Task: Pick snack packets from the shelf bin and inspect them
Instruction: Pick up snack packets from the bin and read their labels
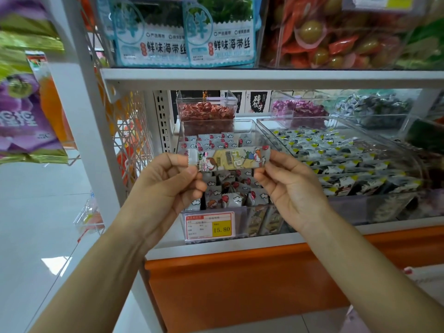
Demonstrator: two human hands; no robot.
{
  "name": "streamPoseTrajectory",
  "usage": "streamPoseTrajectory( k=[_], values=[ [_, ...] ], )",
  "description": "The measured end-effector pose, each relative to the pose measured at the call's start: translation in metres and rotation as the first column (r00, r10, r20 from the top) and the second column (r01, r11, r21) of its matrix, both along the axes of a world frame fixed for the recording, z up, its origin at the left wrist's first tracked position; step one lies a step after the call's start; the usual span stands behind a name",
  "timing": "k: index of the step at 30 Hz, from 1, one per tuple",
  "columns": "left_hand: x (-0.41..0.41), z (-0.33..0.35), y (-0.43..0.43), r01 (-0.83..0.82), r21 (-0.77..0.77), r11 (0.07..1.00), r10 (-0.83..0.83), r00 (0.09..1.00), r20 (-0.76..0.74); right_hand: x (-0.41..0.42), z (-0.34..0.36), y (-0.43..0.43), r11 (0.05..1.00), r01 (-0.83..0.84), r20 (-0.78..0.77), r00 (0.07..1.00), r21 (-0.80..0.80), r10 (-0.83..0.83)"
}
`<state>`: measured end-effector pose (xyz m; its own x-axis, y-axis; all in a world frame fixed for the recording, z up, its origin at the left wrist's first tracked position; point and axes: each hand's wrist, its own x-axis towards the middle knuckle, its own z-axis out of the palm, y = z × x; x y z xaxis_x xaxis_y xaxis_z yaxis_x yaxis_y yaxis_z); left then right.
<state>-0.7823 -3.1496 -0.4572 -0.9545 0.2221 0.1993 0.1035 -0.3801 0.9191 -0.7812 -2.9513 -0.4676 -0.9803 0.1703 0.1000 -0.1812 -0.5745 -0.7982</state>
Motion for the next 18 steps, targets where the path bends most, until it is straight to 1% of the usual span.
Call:
streamPoseTrajectory(
  k=[1,3,5,6,8,9,11,12,15,18],
  values=[
    [0.000,-0.001,0.000,0.002,-0.011,1.000,-0.002,1.000,-0.001,0.001,-0.001,0.000,0.994,0.044,-0.040,0.998,0.102,-0.041],
    [0.000,-0.002,0.001,0.001,-0.034,0.999,-0.001,1.000,0.012,0.003,-0.002,0.000,0.938,0.155,-0.140,0.983,0.310,-0.116],
    [0.000,-0.002,0.000,-0.002,-0.066,0.998,0.002,1.000,0.008,0.005,-0.002,0.000,0.859,0.244,-0.221,0.962,0.450,-0.157],
    [0.000,-0.002,0.000,-0.025,-0.109,0.994,0.023,1.000,-0.016,0.006,-0.002,-0.001,0.825,0.270,-0.250,0.955,0.497,-0.162],
    [0.001,-0.002,0.001,-0.088,-0.193,0.977,0.077,0.995,-0.065,0.007,-0.001,-0.003,0.785,0.287,-0.283,0.947,0.548,-0.149],
    [0.002,-0.002,0.001,-0.125,-0.214,0.969,0.110,0.991,-0.082,0.008,0.000,-0.005,0.792,0.276,-0.287,0.948,0.545,-0.133],
    [0.002,-0.003,0.001,-0.166,-0.238,0.957,0.143,0.984,-0.108,0.010,0.001,-0.006,0.843,0.208,-0.276,0.958,0.496,-0.074],
    [0.001,-0.004,0.001,-0.177,-0.257,0.950,0.151,0.981,-0.119,0.010,0.001,-0.006,0.850,0.184,-0.280,0.959,0.494,-0.045],
    [0.002,-0.003,0.001,-0.191,-0.335,0.923,0.139,0.975,-0.175,0.011,0.001,-0.006,0.764,0.218,-0.330,0.944,0.608,-0.007],
    [0.005,-0.001,0.002,-0.242,-0.430,0.870,0.130,0.953,-0.274,0.009,0.001,-0.004,0.718,0.250,-0.334,0.942,0.650,-0.026]
  ],
)
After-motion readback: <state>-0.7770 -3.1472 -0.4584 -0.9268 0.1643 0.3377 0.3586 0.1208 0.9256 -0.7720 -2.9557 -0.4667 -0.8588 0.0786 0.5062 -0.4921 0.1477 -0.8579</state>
